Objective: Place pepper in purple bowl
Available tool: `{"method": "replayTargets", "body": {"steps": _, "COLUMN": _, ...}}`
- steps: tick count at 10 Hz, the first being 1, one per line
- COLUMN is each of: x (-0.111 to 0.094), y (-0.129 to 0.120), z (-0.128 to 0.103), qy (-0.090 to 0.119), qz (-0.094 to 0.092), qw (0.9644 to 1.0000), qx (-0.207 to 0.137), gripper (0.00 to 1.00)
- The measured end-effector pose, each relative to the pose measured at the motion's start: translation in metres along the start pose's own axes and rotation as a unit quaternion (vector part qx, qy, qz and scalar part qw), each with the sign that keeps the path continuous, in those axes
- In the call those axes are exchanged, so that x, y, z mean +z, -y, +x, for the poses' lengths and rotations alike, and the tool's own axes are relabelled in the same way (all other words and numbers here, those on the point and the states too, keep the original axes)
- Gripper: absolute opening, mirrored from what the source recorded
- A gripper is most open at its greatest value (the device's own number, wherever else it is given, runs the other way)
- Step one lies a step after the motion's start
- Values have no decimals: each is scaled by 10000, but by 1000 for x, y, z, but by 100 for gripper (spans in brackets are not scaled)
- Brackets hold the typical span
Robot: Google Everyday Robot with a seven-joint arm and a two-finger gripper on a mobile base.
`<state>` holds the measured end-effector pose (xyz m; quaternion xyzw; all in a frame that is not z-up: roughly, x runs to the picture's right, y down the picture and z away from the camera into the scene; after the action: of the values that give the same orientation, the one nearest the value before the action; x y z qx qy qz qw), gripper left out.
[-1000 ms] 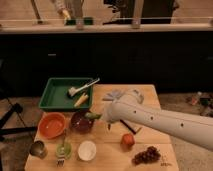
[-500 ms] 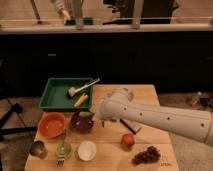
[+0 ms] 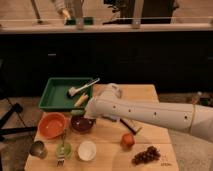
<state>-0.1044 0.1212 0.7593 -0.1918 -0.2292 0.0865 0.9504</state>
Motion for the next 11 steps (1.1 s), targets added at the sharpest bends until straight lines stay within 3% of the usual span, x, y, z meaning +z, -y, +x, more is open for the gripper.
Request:
{"method": "replayTargets", "body": {"steps": 3, "x": 7, "y": 3, "z": -9, "qy": 25, "qz": -66, "qw": 9999, "qx": -118, "gripper": 0}}
{"method": "replayTargets", "body": {"steps": 8, "x": 26, "y": 4, "z": -10, "qy": -343, "qz": -576, "qw": 9975, "qx": -229, "gripper": 0}}
{"method": "replayTargets", "body": {"steps": 11, "x": 30, "y": 6, "z": -4, "qy": -484, "qz": -707, "qw": 9961, "qx": -190, "gripper": 0}}
